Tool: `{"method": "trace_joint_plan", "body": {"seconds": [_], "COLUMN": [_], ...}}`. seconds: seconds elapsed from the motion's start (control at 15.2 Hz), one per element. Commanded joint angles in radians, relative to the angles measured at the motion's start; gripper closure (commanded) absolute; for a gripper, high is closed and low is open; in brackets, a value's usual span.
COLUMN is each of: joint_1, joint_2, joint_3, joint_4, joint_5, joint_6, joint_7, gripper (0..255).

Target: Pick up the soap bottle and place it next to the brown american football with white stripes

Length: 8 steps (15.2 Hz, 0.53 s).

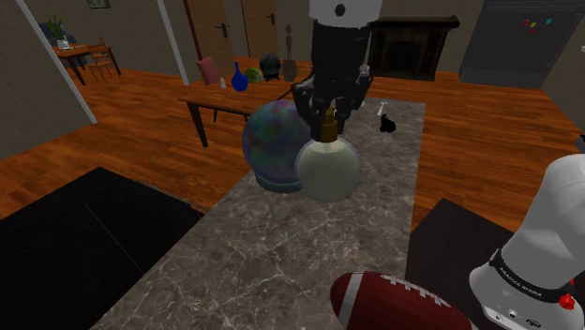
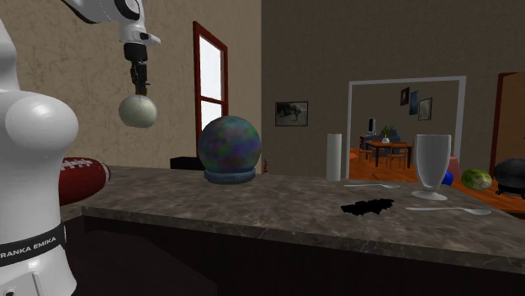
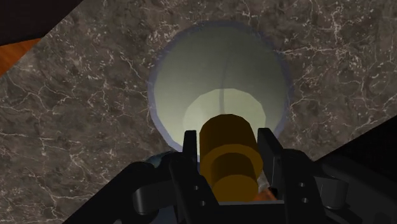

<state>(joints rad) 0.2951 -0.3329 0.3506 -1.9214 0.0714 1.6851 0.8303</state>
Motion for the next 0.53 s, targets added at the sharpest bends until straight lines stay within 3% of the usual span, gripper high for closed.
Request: {"method": "trace_joint_plan", "body": {"seconds": [0.0, 0.46], "joint_1": [0.014, 0.063], "joint_2": [0.028, 0.154], "joint_3": [0.040, 0.178], "joint_4": [0.030, 0.163], "joint_5": [-0.002, -0.041], "joint_6": [-0.001, -0.016], "joint_7": [0.057, 0.256], "gripper": [255, 255]}}
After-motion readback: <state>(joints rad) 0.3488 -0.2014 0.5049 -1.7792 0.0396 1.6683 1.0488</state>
